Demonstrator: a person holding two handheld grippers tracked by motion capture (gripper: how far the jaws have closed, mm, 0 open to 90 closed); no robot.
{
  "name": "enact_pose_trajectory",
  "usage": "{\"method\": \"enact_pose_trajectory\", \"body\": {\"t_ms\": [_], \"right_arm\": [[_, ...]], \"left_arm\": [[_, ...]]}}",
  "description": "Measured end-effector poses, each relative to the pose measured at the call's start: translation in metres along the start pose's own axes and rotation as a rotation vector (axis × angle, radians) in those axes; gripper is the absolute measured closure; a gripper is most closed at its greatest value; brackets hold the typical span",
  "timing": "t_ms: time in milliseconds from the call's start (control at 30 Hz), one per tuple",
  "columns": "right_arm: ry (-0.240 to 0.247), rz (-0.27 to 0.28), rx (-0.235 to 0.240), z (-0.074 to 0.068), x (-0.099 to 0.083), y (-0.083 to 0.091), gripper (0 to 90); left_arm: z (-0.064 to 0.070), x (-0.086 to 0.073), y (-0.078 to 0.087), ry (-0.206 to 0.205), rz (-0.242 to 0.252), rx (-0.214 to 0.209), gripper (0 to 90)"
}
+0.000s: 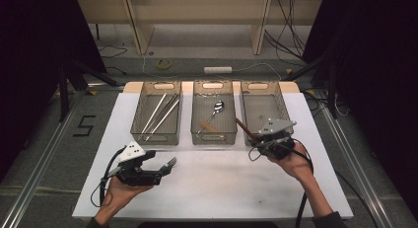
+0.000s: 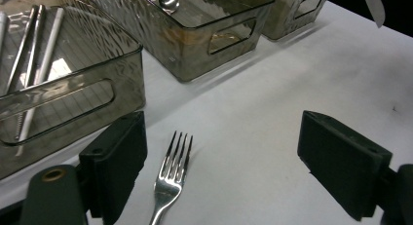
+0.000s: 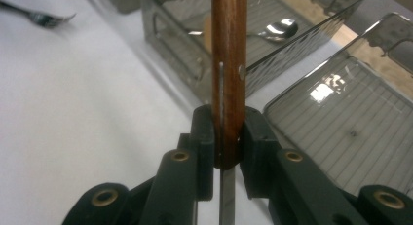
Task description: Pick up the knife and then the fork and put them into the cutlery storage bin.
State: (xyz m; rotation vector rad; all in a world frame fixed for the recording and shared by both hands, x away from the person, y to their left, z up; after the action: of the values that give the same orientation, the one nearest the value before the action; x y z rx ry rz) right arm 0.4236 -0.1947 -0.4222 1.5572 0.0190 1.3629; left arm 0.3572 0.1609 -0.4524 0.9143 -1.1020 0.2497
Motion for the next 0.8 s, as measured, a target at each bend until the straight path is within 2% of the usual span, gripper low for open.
{"method": "enact_pose_trajectory", "body": {"t_ms": [200, 367, 633, 800], "right_arm": [[-0.073, 0.029, 0.001, 0.019, 0.02, 0.001, 78.4], [-0.112, 0.037, -0.011, 0.035, 0.033, 0.0, 78.4], [-0.184, 0.049, -0.026, 0.056, 0.052, -0.005, 78.3], [-0.204, 0.04, -0.039, 0.066, 0.06, -0.011, 78.3]], "left_arm": [[-0.004, -0.002, 0.005, -0.001, 0.001, 0.023, 17.2], [-0.006, -0.003, 0.008, 0.007, 0.014, 0.035, 17.2], [-0.008, -0.005, 0.01, -0.007, 0.008, 0.052, 17.2], [-0.009, -0.006, 0.011, 0.001, 0.013, 0.054, 16.7]]}}
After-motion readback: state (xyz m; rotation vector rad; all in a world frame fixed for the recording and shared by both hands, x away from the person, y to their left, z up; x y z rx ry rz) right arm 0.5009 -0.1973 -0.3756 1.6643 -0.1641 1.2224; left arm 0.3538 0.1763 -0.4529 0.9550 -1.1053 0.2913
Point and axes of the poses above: each handheld gripper's, and its own axes: y roughly backward along the jaws, x roughly out of its top, z roughly to its right, the point moved 5 cm from there along -y, roughly forward along the jaws, and after that the axes turned 1 degree about -x, right-handed, at the moved point
